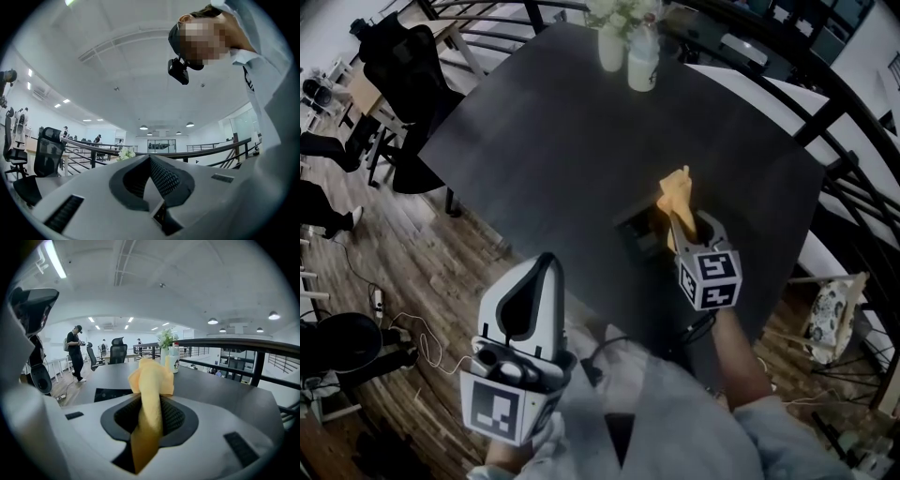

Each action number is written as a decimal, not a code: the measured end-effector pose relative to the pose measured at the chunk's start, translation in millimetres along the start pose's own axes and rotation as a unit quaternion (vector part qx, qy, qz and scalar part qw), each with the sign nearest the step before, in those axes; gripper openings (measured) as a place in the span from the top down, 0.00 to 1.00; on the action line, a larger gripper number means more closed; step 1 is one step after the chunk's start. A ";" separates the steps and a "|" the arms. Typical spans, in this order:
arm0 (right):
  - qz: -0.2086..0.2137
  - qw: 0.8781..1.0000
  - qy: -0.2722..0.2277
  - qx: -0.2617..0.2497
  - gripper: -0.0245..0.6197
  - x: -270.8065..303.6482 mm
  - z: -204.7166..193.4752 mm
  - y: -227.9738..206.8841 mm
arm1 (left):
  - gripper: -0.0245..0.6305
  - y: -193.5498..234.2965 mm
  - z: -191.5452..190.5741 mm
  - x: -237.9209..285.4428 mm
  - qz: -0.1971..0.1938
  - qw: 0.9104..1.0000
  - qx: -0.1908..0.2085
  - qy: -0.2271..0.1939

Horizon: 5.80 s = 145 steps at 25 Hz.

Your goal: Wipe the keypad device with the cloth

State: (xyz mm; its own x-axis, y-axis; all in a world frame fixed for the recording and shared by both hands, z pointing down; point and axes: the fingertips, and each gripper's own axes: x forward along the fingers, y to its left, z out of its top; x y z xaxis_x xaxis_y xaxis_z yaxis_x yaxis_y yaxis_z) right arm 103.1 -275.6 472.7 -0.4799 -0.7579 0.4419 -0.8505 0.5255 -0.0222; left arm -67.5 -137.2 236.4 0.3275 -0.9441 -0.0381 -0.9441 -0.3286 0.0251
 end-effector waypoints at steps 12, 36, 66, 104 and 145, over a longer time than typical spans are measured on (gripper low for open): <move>0.044 0.999 0.013 -0.002 0.81 10.2 -3.9 33.5 | 0.94 4.4 2.5 -9.6 0.014 1.000 0.004 -0.003; 0.139 0.989 0.037 -0.017 0.81 -6.7 -27.2 103.7 | 0.94 -14.7 8.5 -2.2 -0.007 1.000 0.007 -0.013; 0.008 0.997 0.061 0.040 0.81 -7.9 -63.3 -14.9 | 0.94 -27.0 -2.7 11.7 -0.025 1.000 0.003 0.001; 0.148 0.982 0.107 0.046 0.81 -27.2 -93.9 108.5 | 0.94 -26.5 -8.7 7.1 -0.029 1.000 -0.008 0.003; 0.121 0.986 0.032 -0.110 0.81 20.6 24.7 87.3 | 0.94 -24.6 -12.5 -9.9 -0.014 1.000 0.002 0.016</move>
State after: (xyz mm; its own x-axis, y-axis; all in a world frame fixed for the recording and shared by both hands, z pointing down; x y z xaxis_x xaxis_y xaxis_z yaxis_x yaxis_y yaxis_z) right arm 13.6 -254.9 457.7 -0.6416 -0.5782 0.5040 -0.6424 0.7641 0.0589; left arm -47.0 -120.1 248.6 0.3542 -0.9351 -0.0068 -0.9349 -0.3543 0.0212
